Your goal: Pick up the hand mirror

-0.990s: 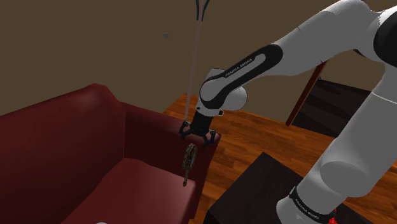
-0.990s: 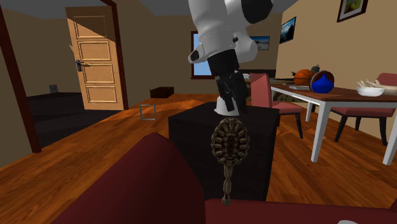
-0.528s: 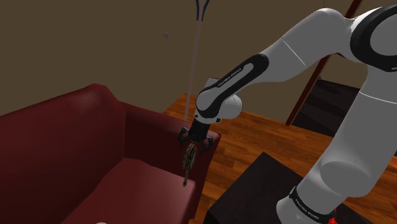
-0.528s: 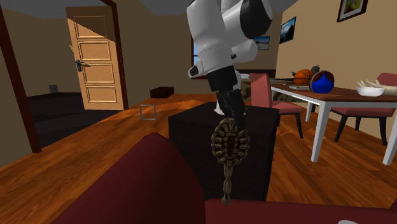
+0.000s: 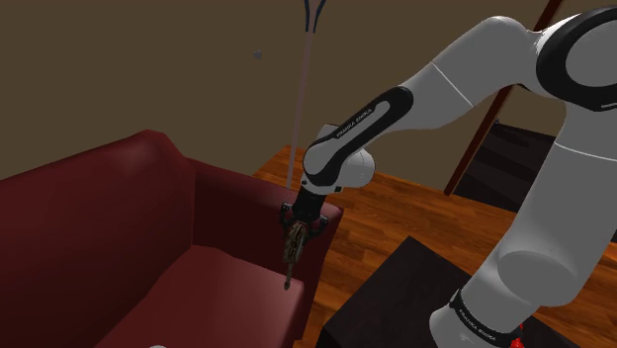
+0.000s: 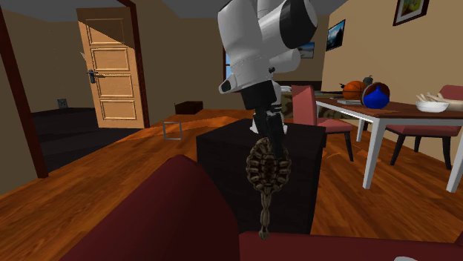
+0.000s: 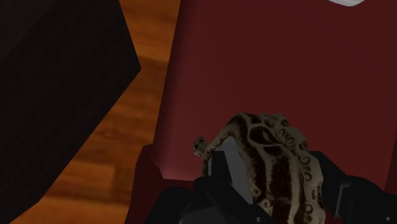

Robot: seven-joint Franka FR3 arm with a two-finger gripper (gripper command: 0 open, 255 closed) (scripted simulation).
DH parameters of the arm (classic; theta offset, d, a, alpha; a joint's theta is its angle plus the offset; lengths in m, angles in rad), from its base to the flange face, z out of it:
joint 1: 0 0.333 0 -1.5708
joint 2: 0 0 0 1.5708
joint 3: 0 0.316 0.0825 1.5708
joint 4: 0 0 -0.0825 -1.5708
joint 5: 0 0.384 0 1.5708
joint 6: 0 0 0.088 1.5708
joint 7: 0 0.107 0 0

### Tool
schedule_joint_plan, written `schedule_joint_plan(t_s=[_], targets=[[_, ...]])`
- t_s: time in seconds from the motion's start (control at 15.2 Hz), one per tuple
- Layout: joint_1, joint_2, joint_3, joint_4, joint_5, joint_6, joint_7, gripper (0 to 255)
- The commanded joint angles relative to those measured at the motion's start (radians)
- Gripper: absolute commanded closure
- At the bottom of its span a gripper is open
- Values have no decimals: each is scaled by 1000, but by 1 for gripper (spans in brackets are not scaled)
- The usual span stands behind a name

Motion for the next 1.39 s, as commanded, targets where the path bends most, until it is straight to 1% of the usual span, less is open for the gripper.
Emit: schedule_joint_plan(t_s=[0.0,0.2,1.19,1.32], targets=[[0,1,0,-1,0,0,0,255],[0,0,0,-1,0,-1,0,255],[-12,-191,-11,21,-40,-208,78,255],[-12,-193,-11,21,-41,-210,79,255]])
